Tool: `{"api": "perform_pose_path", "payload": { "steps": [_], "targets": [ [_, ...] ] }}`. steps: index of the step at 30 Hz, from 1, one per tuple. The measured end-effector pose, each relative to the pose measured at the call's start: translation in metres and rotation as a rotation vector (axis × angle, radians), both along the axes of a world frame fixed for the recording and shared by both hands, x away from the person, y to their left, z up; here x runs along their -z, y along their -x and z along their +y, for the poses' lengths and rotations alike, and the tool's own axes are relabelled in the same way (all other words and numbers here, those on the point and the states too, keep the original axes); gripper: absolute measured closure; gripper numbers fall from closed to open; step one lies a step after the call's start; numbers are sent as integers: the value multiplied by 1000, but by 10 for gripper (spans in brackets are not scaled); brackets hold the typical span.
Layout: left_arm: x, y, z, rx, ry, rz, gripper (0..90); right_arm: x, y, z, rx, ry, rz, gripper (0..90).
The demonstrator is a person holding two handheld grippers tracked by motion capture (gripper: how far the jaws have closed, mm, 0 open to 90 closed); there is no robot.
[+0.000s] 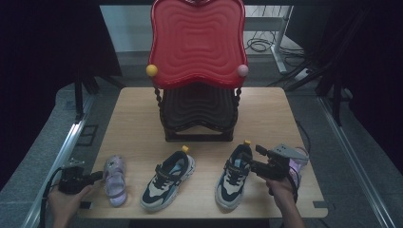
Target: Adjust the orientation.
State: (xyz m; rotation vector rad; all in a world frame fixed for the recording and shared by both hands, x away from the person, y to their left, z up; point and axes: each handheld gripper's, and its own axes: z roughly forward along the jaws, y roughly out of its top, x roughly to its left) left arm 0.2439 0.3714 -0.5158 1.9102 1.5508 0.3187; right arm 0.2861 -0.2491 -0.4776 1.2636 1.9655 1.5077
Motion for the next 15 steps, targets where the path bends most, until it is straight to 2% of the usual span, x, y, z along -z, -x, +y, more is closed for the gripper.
{"api": "perform_pose_path", "payload": {
  "steps": [7,12,15],
  "targets": [
    [0,-6,-4,21,13,3,899,0,1,-1,7,-3,3,312],
    [-1,-11,-4,34,4,0,900,0,1,-1,8,-3,4,312],
    [-2,-15,-4,46,0,3,900,0,0,-3,1,-48,19,315]
  ]
}}
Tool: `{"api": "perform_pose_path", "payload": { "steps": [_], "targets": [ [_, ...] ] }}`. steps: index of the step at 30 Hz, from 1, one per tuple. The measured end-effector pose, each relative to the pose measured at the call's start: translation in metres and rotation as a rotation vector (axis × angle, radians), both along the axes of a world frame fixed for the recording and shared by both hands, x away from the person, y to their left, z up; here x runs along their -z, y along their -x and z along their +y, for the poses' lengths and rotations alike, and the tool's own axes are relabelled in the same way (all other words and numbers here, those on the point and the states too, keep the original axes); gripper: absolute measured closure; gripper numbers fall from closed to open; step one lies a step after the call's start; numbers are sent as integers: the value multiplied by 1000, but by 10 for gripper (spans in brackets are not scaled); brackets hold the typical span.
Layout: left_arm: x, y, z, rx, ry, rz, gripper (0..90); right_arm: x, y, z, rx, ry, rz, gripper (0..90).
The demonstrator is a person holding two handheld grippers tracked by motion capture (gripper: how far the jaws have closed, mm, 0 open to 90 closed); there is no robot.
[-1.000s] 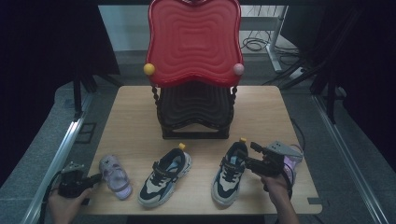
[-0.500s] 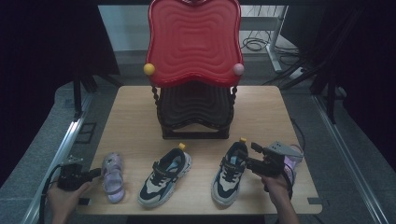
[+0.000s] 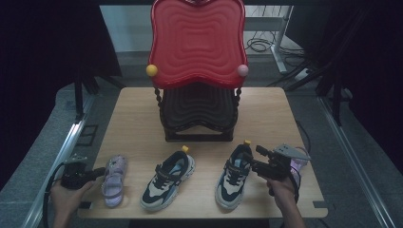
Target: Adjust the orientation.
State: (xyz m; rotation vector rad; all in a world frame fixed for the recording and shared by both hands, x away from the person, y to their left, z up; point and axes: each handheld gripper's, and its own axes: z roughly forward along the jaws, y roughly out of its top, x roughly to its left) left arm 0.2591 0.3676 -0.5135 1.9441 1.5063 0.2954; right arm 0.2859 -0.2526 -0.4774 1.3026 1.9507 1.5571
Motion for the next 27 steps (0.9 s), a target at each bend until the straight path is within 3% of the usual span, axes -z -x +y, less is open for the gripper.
{"api": "perform_pose_path", "payload": {
  "steps": [27],
  "targets": [
    [2,-31,-4,44,-10,21,900,-1,0,3,-5,6,-5,315]
  ]
}}
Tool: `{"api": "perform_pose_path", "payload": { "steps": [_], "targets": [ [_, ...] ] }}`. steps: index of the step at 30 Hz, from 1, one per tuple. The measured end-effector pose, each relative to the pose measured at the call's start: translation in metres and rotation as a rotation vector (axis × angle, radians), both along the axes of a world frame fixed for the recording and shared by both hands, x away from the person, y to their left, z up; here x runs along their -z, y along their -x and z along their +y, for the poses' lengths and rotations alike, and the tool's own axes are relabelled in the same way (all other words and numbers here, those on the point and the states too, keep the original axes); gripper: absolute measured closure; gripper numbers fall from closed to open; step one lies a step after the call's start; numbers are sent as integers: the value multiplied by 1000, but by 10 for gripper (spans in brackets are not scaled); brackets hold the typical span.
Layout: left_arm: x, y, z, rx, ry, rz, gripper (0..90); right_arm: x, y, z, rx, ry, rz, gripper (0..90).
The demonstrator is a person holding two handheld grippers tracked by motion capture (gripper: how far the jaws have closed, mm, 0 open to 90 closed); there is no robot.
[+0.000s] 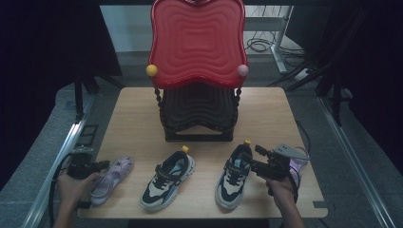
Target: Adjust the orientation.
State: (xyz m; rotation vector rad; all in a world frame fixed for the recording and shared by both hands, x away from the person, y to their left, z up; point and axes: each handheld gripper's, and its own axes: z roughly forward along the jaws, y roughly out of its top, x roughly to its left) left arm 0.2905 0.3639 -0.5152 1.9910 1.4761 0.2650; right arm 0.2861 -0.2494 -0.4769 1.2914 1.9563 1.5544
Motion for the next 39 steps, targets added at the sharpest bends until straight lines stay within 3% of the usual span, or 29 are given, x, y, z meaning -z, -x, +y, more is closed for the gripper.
{"api": "perform_pose_path", "payload": {
  "steps": [4,7,9,10,14,19,28,39],
  "targets": [
    [-5,4,2,-33,-11,-28,857,0,0,0,-1,2,2,315],
    [-21,12,-5,-42,-41,-91,869,0,1,0,-1,5,-1,315],
    [-35,19,-13,-34,-29,-147,868,0,1,0,2,5,-1,315],
    [-44,23,-19,-21,-8,-183,864,0,1,0,4,6,-1,315],
    [-64,31,-44,49,54,-260,759,0,1,0,2,6,1,318],
    [-79,33,-83,125,84,-307,551,-2,2,-1,-1,27,-3,322],
    [-81,32,-106,158,81,-311,448,-2,3,-5,18,47,1,325],
    [-74,37,-100,151,65,-300,418,-1,9,-14,32,139,25,474]
  ]
}}
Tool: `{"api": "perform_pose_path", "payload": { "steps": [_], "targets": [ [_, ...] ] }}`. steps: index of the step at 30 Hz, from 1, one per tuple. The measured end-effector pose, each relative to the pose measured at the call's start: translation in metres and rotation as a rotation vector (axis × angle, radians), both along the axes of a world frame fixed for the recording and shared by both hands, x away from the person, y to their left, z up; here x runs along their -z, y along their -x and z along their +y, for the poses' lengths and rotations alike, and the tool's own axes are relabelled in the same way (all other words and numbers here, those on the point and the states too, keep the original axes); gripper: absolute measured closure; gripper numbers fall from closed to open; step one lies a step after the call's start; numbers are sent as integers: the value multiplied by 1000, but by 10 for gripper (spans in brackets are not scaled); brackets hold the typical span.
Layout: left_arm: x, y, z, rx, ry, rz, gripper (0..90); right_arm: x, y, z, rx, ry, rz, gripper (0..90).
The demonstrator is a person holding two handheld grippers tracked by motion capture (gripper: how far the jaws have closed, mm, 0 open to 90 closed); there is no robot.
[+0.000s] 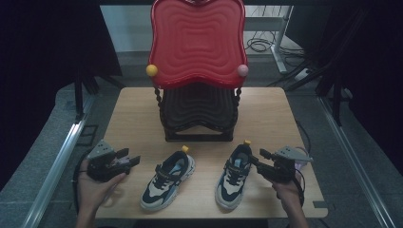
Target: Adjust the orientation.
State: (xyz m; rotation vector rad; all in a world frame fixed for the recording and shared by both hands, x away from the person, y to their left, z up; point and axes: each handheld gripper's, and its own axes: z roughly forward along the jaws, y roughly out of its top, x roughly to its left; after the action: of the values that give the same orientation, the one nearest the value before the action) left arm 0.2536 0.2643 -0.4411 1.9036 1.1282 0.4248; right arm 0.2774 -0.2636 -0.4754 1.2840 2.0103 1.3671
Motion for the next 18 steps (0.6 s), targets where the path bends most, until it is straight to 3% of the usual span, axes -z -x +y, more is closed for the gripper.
{"api": "perform_pose_path", "payload": {
  "steps": [4,6,12,18],
  "targets": [
    [2,2,3,-4,0,2,411,-1,5,-11,-8,15,-2,553],
    [1,2,3,2,5,2,409,-2,11,-19,-2,39,-4,653],
    [0,4,3,13,6,3,405,-6,22,-32,8,67,5,798],
    [2,5,4,7,3,5,403,-4,40,-52,34,102,0,855]
  ]
}}
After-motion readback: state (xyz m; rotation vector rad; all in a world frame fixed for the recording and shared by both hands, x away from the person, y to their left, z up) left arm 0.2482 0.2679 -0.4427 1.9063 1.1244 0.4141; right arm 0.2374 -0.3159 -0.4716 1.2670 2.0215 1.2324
